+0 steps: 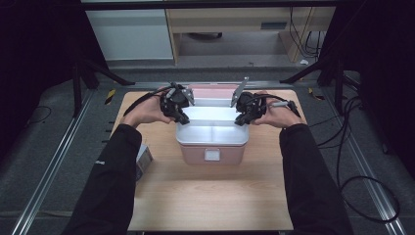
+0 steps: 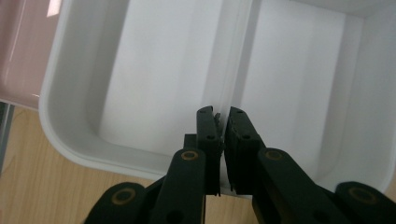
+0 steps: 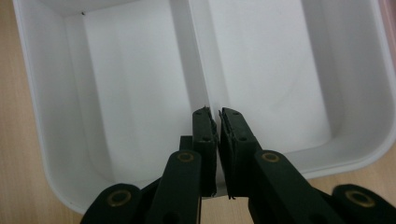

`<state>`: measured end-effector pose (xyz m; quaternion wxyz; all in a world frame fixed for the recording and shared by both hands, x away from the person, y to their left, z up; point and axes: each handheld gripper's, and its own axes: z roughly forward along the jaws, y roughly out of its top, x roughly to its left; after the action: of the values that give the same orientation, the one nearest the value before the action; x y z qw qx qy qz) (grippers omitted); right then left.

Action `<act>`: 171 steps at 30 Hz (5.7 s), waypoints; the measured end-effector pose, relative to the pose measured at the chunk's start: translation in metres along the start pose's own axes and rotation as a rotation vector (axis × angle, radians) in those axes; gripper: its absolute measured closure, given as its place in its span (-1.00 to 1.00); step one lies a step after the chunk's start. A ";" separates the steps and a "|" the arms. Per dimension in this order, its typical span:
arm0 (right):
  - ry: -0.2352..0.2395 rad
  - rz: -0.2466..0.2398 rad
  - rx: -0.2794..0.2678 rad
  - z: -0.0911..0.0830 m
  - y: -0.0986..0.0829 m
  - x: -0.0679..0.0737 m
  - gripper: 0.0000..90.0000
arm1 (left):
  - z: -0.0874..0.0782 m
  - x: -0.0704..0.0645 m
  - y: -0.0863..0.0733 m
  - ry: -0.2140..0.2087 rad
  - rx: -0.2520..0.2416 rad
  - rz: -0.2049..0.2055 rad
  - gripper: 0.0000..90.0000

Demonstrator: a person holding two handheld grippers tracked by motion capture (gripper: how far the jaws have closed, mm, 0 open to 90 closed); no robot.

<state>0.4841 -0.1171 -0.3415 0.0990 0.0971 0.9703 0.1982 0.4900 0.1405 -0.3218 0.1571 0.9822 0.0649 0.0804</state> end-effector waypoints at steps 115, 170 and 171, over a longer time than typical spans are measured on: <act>-0.320 0.607 -0.274 0.054 -0.155 0.125 -0.60 | 0.025 -0.110 -0.196 0.294 -0.143 -0.836 -0.36; -0.336 0.621 -0.254 0.059 -0.159 0.123 -0.61 | -0.001 -0.098 -0.149 0.266 -0.130 -0.746 0.25; -0.333 0.617 -0.254 0.060 -0.159 0.122 -0.61 | -0.006 -0.096 -0.147 0.274 -0.144 -0.740 0.25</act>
<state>0.3564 -0.2112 -0.4788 0.2024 0.4028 0.8337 0.3189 0.3797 0.2661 -0.3762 0.2338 0.8591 0.4289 0.1529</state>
